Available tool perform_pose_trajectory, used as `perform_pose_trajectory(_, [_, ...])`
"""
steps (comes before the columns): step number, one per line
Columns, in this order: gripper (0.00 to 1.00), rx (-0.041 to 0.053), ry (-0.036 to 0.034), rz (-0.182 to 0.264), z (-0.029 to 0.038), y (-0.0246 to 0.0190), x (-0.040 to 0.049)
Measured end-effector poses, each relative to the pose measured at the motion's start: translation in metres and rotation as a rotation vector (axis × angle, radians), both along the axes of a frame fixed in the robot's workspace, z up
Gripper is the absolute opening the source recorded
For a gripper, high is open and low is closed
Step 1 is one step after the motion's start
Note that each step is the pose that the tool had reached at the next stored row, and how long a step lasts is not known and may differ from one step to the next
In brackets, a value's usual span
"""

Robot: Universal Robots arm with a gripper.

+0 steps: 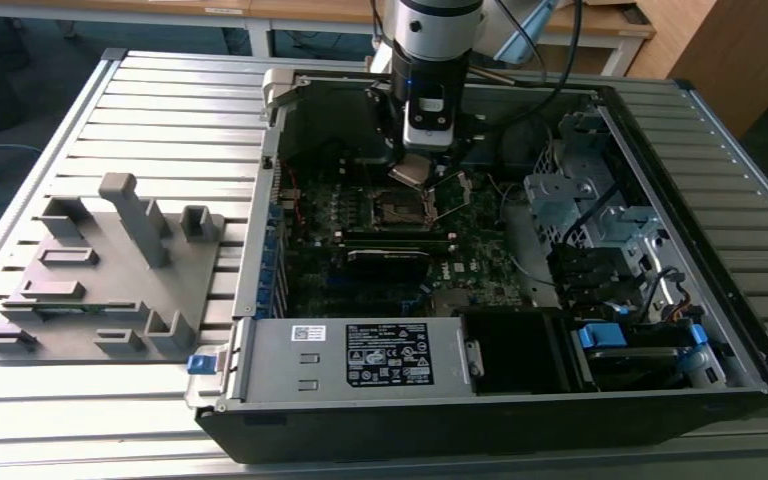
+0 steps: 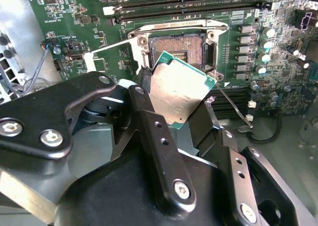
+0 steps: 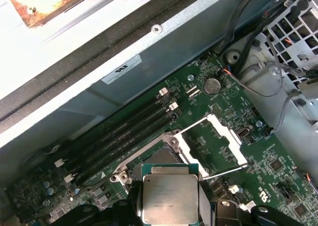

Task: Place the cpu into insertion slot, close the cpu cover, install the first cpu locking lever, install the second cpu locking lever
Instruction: 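Place the cpu into insertion slot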

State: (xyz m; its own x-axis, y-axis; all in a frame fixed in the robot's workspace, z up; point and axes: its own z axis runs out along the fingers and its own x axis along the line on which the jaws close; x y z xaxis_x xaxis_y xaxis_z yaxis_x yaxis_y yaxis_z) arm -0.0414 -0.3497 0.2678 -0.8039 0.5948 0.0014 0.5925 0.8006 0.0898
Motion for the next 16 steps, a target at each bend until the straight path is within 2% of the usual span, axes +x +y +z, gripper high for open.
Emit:
perform_pose_trajectory(12, [0.54,-0.0001,0.0001,-0.016,-0.0001,0.0,0.0])
perform_pose_trajectory(16, [0.54,0.0,0.0,-0.037,-0.0004,0.0,0.0])
